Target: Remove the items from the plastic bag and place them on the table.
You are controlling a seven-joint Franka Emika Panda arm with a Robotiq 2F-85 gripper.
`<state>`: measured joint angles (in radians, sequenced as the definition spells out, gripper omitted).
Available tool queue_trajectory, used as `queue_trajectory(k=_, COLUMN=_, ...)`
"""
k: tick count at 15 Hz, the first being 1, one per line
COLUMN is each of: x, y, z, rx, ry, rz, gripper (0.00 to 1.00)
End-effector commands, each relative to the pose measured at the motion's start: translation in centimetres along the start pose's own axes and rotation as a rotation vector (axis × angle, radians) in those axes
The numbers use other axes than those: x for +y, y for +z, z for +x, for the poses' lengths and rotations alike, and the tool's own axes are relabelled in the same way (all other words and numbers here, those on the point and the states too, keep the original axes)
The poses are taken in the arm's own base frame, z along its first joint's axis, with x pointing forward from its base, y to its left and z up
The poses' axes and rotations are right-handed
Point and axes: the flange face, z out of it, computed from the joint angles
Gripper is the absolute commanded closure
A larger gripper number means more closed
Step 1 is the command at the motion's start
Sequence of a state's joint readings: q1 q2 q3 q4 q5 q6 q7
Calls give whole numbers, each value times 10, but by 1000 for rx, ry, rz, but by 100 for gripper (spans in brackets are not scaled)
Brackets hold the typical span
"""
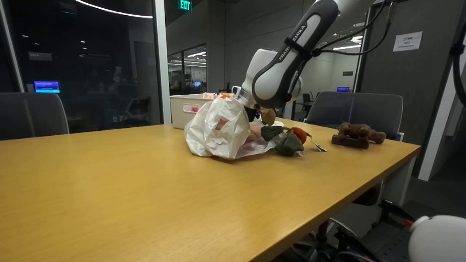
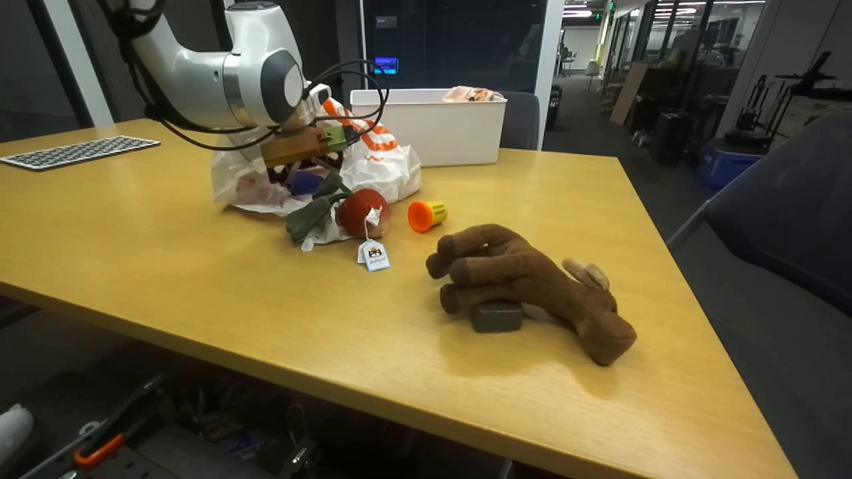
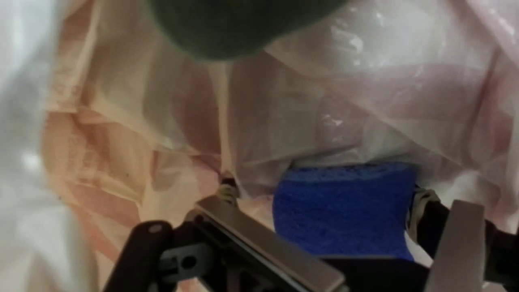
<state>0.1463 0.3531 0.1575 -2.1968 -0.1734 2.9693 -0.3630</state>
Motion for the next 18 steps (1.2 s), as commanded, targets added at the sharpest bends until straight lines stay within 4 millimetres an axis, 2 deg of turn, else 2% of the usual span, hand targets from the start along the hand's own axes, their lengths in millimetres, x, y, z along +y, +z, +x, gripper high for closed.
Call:
queue_trajectory(k=1, x=7, y=7, z=10, rx=-11, ry=7, rz=0, gripper=26)
queue_trajectory(k=5, x=7, y=3, z=13, rx=-13, ry=8, rz=3, gripper=56)
queue_trajectory(k=7, x=7, y=-3, z=14, rx=0, ry=0, rz=-6, gripper=61)
queue_trajectory(k=10, x=4, y=-17, z=17, rx=37, ry=-20, rz=-21, gripper=78)
queue_trajectory(k=12, x=4, y=-28, z=20, rx=69, ry=-35, rz=-42, gripper=96)
queue_trajectory(k=13, x=4, y=-33, z=22, rx=84, ry=-41, rz=-53, gripper=99)
queue_trajectory(k=15, x=6, y=-42, z=22, rx=100, ry=-41, rz=-66, gripper=95)
queue_trajectory(k=18, x=16, y=-60, z=13, rx=70, ry=-5, rz=-101, gripper=96)
